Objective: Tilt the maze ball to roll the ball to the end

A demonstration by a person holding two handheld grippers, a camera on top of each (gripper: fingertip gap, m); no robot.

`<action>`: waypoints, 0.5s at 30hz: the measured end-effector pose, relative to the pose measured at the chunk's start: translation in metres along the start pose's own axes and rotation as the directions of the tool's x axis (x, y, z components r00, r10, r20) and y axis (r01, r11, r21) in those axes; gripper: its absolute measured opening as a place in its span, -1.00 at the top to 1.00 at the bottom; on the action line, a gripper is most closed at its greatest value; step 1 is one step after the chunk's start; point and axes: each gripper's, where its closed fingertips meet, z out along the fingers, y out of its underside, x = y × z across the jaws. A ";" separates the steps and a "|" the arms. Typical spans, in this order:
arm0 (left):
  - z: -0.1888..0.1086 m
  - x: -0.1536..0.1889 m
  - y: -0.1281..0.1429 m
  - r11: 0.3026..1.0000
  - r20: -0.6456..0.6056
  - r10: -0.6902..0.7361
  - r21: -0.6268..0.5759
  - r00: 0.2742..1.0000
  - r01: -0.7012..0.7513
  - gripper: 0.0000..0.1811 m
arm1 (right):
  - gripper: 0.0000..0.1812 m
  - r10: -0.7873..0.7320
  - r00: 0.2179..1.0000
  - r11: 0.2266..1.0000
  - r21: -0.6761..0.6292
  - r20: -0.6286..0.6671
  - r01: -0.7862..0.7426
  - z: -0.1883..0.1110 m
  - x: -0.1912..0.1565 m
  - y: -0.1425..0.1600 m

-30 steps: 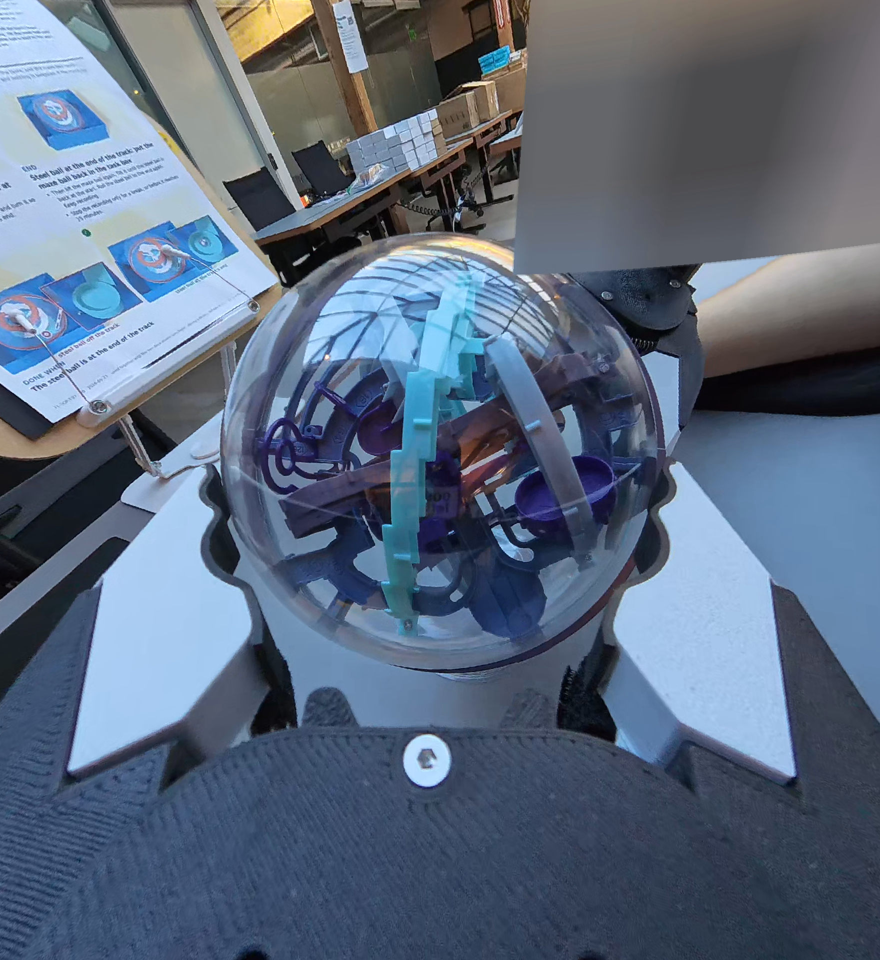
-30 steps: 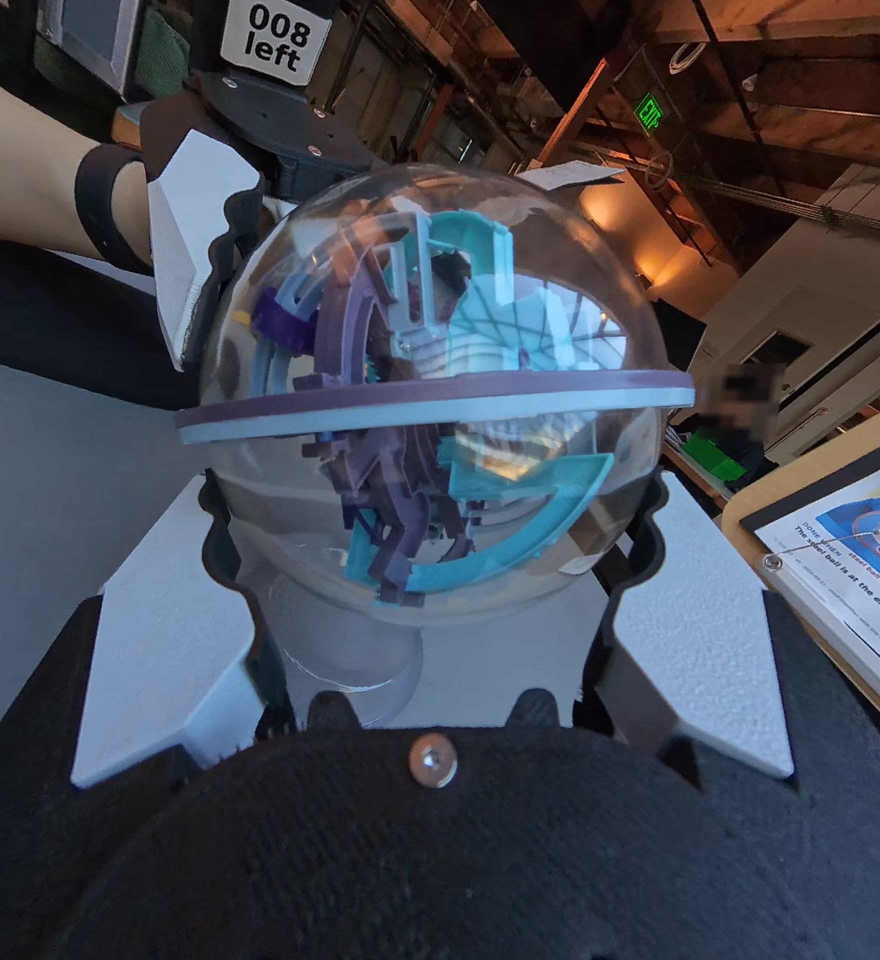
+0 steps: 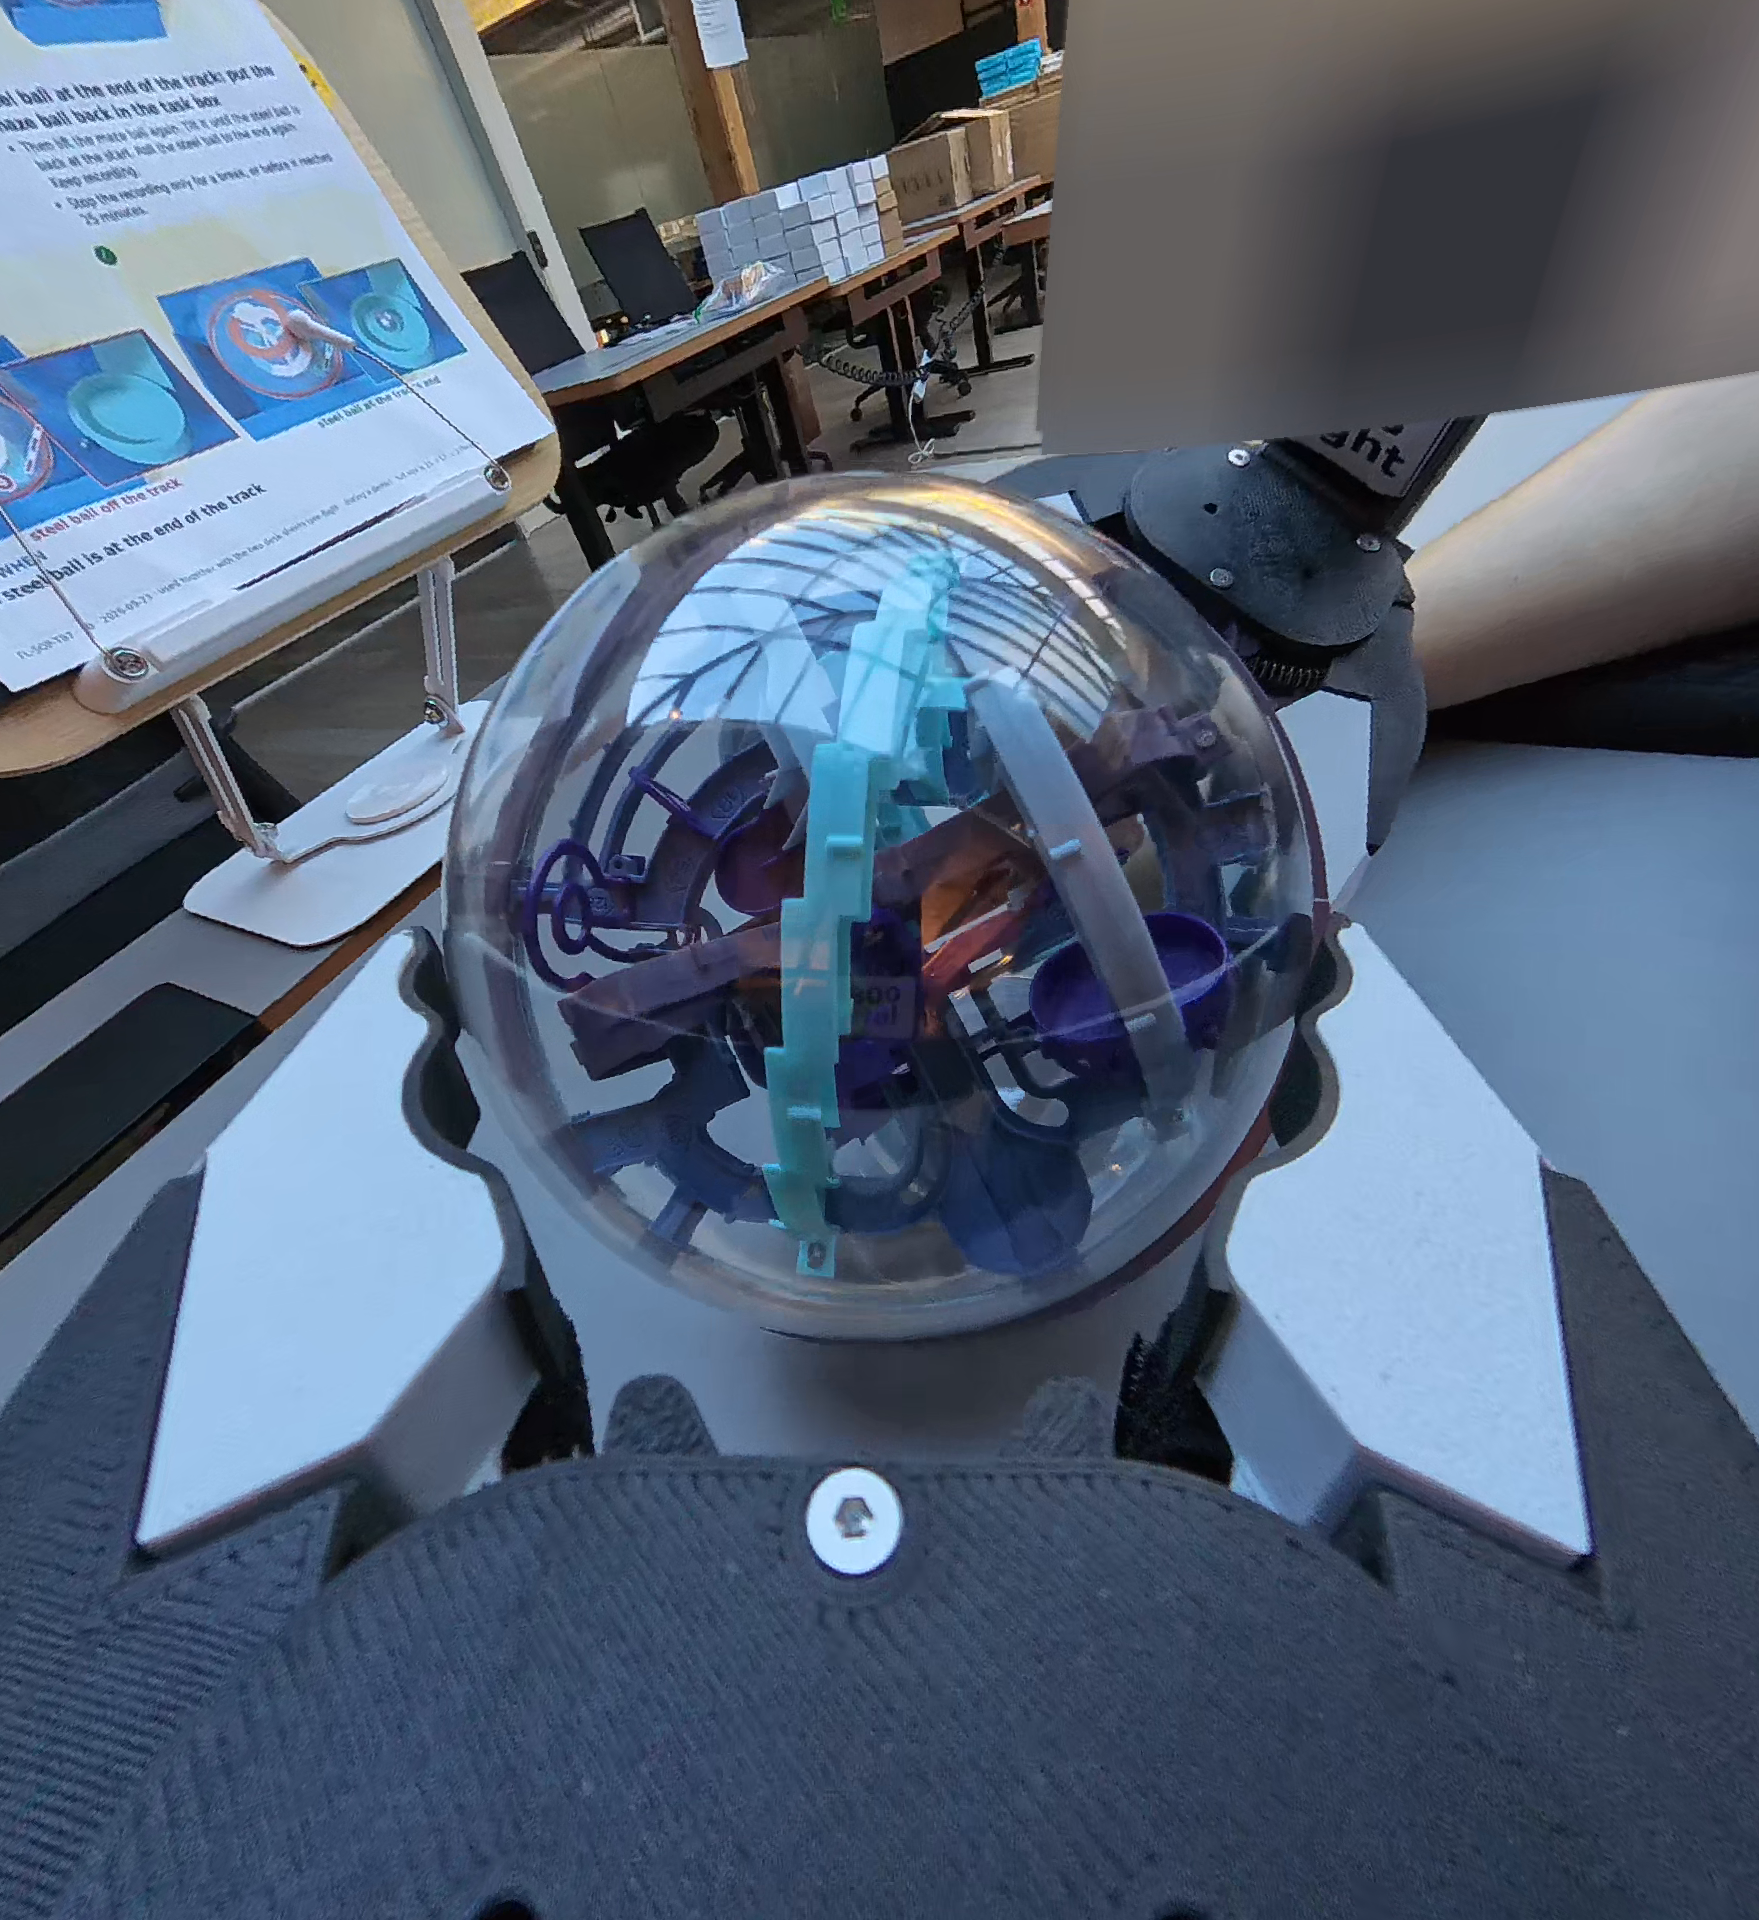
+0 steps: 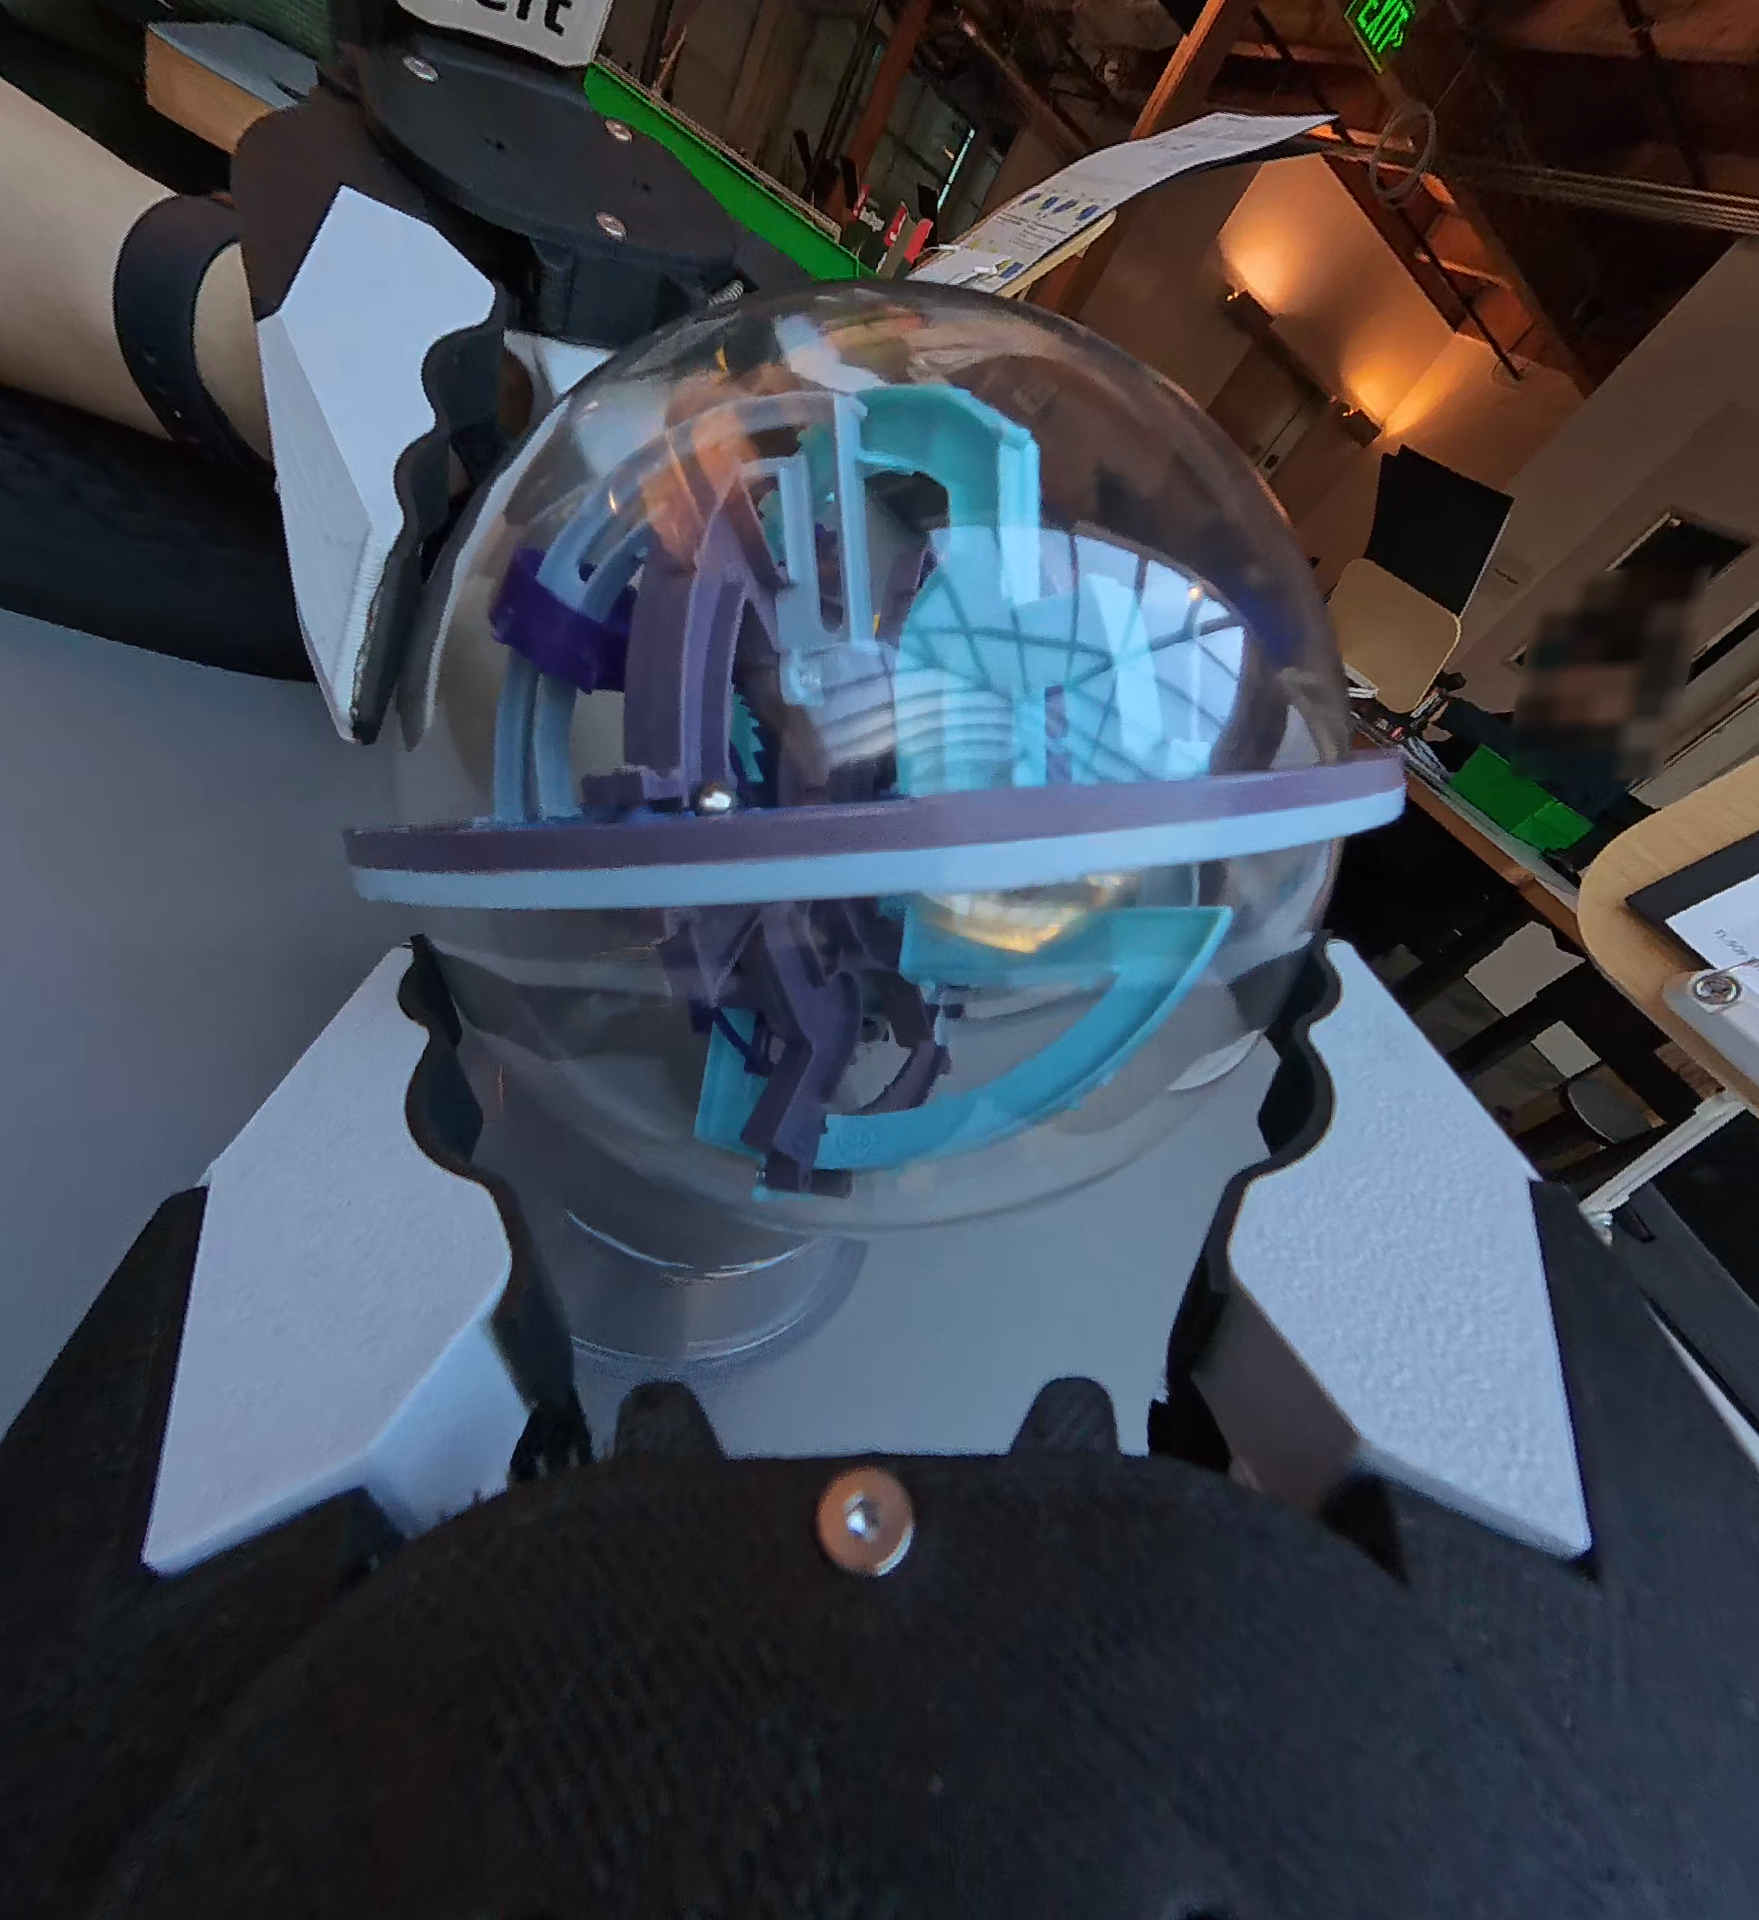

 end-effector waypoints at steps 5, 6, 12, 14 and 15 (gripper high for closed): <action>0.003 0.002 -0.001 1.000 0.005 0.018 -0.004 1.000 -0.018 -0.71 | -0.70 0.011 1.000 0.999 -0.031 -0.003 -0.011 -0.003 0.000 0.005; 0.003 0.003 -0.001 1.000 0.002 0.014 -0.004 1.000 -0.014 -0.71 | -0.70 0.009 1.000 0.999 -0.032 -0.002 -0.009 -0.004 -0.001 0.004; 0.002 0.007 0.004 1.000 0.006 0.014 -0.025 1.000 -0.014 -0.71 | -0.69 0.007 1.000 0.998 -0.056 0.009 -0.007 -0.005 -0.006 0.007; 0.002 0.007 0.003 1.000 0.012 0.017 -0.022 1.000 -0.017 -0.71 | -0.69 0.014 1.000 0.998 -0.055 0.011 -0.013 -0.005 -0.006 0.008; 0.002 0.007 0.003 1.000 0.014 0.017 -0.019 1.000 -0.017 -0.71 | -0.69 0.021 1.000 0.998 -0.056 0.013 -0.021 -0.005 -0.006 0.008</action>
